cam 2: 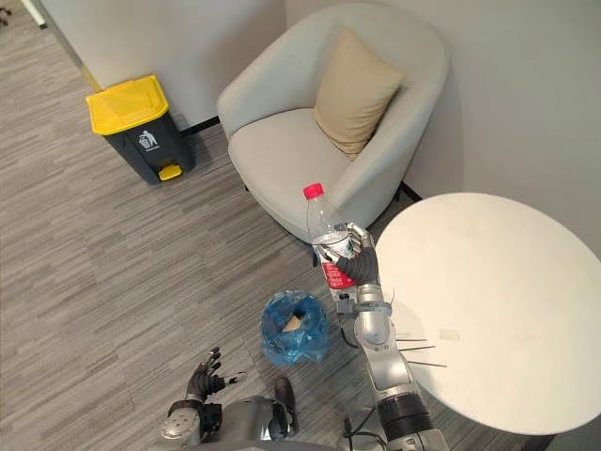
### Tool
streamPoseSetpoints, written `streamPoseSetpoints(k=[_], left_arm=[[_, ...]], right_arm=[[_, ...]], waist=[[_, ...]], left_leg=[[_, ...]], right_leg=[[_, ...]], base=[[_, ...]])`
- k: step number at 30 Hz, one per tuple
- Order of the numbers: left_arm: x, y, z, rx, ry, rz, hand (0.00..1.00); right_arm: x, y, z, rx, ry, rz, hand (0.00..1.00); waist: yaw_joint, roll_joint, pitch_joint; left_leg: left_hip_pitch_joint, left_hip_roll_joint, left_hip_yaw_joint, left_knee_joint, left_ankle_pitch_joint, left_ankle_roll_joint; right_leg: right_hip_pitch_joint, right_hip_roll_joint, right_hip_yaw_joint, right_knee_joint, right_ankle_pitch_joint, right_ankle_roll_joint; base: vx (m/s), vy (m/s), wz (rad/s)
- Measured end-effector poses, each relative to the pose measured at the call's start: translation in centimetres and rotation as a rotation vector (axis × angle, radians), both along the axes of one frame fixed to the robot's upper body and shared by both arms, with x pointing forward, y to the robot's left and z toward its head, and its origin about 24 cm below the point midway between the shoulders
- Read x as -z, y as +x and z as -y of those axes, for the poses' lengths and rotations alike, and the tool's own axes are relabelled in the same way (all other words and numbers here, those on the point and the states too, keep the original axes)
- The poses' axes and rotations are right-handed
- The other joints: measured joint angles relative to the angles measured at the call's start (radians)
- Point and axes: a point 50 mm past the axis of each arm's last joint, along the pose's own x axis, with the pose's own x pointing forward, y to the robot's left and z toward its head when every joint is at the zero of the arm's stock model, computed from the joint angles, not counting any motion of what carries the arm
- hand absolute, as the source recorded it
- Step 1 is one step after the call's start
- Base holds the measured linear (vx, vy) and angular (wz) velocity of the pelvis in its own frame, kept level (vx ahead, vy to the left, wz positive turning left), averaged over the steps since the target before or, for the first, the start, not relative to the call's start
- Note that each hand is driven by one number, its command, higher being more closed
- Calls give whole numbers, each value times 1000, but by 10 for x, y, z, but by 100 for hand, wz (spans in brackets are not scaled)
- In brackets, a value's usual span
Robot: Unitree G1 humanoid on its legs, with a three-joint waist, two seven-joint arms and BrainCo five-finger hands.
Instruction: Gather rubbish on tea table into small bin, then transfer packed bag to large trash can.
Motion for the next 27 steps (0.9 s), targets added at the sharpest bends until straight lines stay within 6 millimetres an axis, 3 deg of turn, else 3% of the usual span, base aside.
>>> streamPoseSetpoints(k=[1,2,4,7,11,14,17,18,20,22,23,24,27], left_arm=[[0,-1,0,1,0,-3,0],[1,-2,-2,18,17,-7,0],[0,0,-5,27,28,-4,0],[-3,8,-2,20,17,29,0],[-15,35,2,18,6,115,0],[-28,63,6,-17,-10,199,0],[-47,93,12,-75,-49,305,0],[-61,110,16,-116,-82,375,0],[-78,127,21,-138,-112,459,0],[-104,149,27,-160,-149,565,0],[-109,154,28,-170,-163,589,0],[-128,164,26,-197,-188,675,0],[-162,178,16,-259,-219,823,0]], right_arm=[[2,-2,1,-2,-2,-8,100],[7,-6,0,-26,-18,-29,100],[7,-7,-1,-53,-41,-30,100],[-4,3,-7,-139,-113,17,100],[-24,23,-9,-190,-190,85,100],[-42,49,-19,-233,-282,135,100],[-60,65,-27,-233,-323,188,100],[-74,71,-30,-218,-323,236,100],[-92,77,-33,-194,-318,299,100],[-130,86,-36,-150,-301,418,100],[-139,88,-37,-140,-298,446,100],[-157,91,-36,-109,-287,499,100],[-180,96,-33,-50,-274,549,100]], waist=[[-6,-1,0],[-17,-14,1],[-18,-19,3],[-2,34,29],[9,41,139],[10,47,168],[15,49,206],[13,53,220],[14,55,238],[42,49,270],[48,49,282],[62,49,297],[73,50,309]], left_leg=[[1,-9,-19,0,1,-1],[-1,-46,-64,21,4,0],[-41,-71,-100,80,-15,-11],[-160,-25,-118,162,-29,-31],[-229,-8,-130,185,-22,-45],[-375,-11,-131,251,-19,-50],[-499,-9,-121,324,-38,-64],[-596,42,-51,393,-63,-61],[-694,77,-17,481,-61,-62],[-872,93,-23,615,-79,-37],[-912,94,-24,638,-80,-36],[-993,94,-22,675,-80,-35],[-1166,104,-31,761,-81,-33]], right_leg=[[-9,9,20,-37,3,5],[-20,8,26,-131,49,12],[-35,-3,28,-171,135,9],[-91,28,-24,-181,146,-9],[-156,32,-56,-126,138,-31],[-304,16,-56,-41,124,-43],[-428,-9,-60,59,99,-55],[-506,-28,-75,128,75,-60],[-597,-44,-83,214,44,-65],[-771,-57,-68,347,9,-76],[-812,-60,-63,373,4,-78],[-897,-71,-55,419,-5,-74],[-1064,-76,-44,504,-14,-76]], base=[[220,-53,142],[198,-89,126],[148,-120,114],[86,-139,50],[-44,-126,18],[-152,-53,12],[-209,-55,30],[-230,-115,59],[-220,-116,49],[-242,-79,14],[-161,-29,11],[-154,-29,12],[-124,-22,7]])
